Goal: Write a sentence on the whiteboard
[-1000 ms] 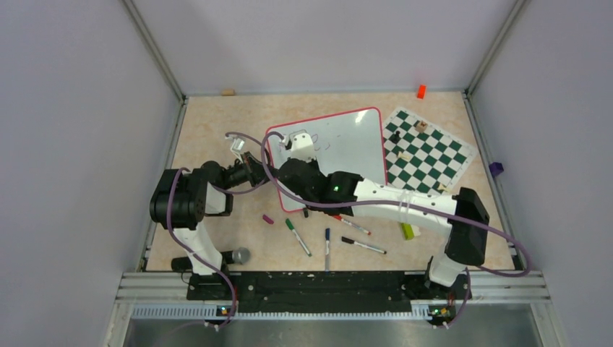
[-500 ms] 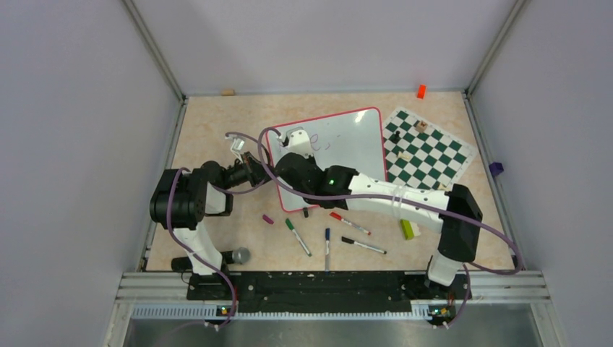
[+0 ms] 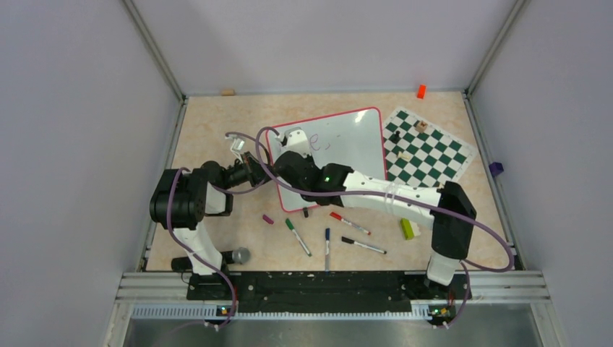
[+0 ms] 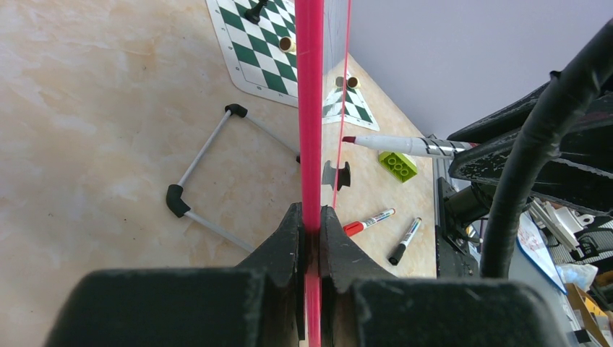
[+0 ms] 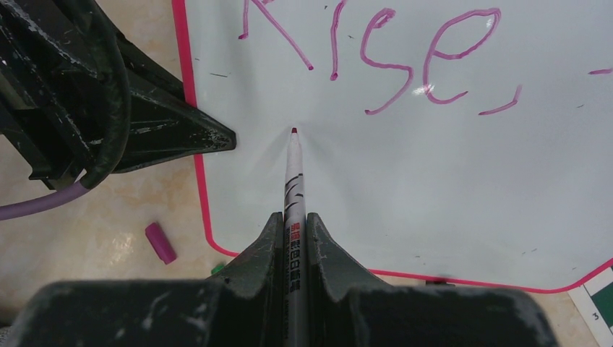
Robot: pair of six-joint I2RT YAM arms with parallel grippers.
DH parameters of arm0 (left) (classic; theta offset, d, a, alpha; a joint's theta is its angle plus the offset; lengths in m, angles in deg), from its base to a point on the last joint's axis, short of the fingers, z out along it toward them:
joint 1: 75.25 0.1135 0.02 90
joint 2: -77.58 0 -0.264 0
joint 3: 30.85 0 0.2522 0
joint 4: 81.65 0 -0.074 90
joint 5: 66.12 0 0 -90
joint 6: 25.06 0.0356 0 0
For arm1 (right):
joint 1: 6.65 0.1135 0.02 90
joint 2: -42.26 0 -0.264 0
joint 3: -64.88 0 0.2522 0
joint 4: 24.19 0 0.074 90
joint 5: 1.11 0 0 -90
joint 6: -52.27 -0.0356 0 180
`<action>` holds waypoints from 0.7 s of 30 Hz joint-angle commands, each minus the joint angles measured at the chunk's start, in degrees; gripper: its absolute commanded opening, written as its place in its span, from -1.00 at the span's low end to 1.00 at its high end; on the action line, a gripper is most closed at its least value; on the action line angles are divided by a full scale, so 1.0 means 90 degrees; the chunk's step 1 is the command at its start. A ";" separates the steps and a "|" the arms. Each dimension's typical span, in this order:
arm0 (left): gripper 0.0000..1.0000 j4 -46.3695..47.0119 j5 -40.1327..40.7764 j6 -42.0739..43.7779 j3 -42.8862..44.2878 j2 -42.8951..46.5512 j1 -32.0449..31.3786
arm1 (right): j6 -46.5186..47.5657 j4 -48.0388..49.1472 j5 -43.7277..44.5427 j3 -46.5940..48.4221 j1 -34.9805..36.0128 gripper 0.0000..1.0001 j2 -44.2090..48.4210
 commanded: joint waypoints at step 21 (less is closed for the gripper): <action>-1.00 0.0602 -0.0133 0.0169 0.0071 -0.0081 0.0028 | 0.0230 0.0158 -0.0681 0.0034 -0.0150 -1.00 -0.0213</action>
